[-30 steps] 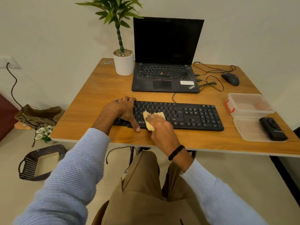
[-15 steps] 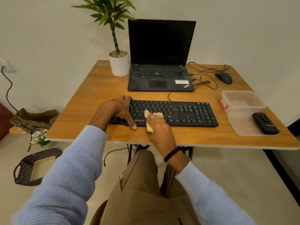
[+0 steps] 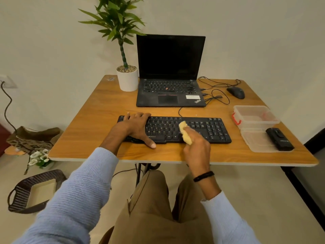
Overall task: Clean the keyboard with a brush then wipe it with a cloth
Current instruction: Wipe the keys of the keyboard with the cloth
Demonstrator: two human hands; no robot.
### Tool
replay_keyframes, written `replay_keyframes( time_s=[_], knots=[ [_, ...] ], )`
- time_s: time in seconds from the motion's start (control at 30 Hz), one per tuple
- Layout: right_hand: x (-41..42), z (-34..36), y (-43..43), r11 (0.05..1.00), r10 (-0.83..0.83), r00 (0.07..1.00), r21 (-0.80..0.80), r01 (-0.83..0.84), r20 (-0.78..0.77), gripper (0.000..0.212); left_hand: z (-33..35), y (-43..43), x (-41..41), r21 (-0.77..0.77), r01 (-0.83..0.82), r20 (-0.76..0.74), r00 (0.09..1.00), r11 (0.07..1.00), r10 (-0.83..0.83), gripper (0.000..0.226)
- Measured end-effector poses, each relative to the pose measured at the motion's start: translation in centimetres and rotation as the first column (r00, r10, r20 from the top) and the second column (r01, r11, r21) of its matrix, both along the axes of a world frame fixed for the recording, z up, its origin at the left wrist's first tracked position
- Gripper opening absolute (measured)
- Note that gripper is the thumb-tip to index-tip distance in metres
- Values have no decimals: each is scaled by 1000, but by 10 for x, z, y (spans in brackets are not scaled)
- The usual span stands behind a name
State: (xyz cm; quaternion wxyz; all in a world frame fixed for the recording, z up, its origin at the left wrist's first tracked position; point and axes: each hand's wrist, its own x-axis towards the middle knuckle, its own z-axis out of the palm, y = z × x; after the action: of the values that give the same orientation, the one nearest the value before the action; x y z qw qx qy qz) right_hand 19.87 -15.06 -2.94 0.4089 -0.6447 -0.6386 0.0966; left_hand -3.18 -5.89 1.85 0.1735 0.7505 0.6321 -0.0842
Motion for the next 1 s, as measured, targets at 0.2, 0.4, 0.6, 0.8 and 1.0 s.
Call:
replay_keyframes(
  time_s=[0.2,0.4,0.6,0.8,1.0],
  knots=[
    [-13,-12,10,994,32,970,-107,-7,241,57,-13,-6,1,63,0,35,999,998,-2,155],
    [-13,-6,14,994,-41,979,-92,61,202,53,-12,-6,1,56,13,17,1000,998,-14,154],
    [-31,-4,10,992,103,979,-90,-88,178,52,-11,-3,3,55,17,5,1000,998,-18,158],
    [-48,1,6,976,215,942,-100,-195,256,54,-15,-1,2,67,20,-11,1000,998,-19,157],
    [-45,10,32,995,42,958,-100,-13,285,41,-19,1,1,83,14,-5,1000,996,-13,157]
  ],
)
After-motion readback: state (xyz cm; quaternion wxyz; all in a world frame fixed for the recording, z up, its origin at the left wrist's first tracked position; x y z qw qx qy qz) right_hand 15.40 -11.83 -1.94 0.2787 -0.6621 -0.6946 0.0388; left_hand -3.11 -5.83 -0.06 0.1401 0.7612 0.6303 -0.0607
